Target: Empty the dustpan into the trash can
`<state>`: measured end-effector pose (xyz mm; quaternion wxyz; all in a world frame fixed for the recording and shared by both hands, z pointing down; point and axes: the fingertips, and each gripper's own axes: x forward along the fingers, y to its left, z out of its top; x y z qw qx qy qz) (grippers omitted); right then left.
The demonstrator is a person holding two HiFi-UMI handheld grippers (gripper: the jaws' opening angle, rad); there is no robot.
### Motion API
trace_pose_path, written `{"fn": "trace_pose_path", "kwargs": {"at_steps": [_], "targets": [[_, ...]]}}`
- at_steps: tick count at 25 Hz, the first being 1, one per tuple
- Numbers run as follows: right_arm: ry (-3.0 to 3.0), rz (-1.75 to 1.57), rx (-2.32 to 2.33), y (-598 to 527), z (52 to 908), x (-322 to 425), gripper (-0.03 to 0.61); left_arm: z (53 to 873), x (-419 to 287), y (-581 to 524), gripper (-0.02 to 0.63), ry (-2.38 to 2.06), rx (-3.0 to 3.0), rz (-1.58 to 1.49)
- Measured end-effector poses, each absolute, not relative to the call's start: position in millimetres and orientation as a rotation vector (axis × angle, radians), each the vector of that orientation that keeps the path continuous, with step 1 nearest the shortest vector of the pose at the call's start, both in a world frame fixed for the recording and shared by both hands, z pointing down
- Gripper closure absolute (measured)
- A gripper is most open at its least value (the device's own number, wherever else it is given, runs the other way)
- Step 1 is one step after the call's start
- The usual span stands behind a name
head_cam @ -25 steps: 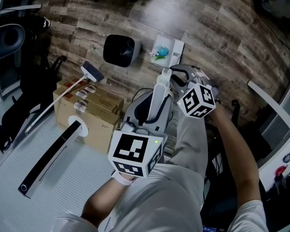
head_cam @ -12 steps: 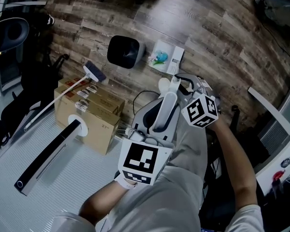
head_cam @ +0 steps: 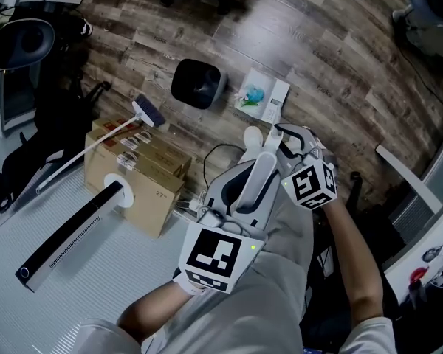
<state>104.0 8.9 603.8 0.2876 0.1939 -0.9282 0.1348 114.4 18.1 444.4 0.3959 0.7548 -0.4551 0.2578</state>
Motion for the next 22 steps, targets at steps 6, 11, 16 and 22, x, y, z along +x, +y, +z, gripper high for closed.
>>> {"fn": "trace_pose_path", "kwargs": {"at_steps": [6, 11, 16, 22], "targets": [[-2.53, 0.272, 0.607, 0, 565, 103, 0.485, 406, 107, 10, 0.491, -1.147, 1.922, 0.569], [-2.548, 0.181, 0.582, -1, 539, 103, 0.491, 380, 104, 11, 0.491, -1.148, 1.936, 0.517], [-2.573, 0.16, 0.609, 1, 515, 105, 0.492, 357, 104, 12, 0.491, -1.137, 1.987, 0.493], [-2.58, 0.175, 0.582, 2, 497, 100, 0.492, 338, 101, 12, 0.491, -1.147, 1.959, 0.466]]}}
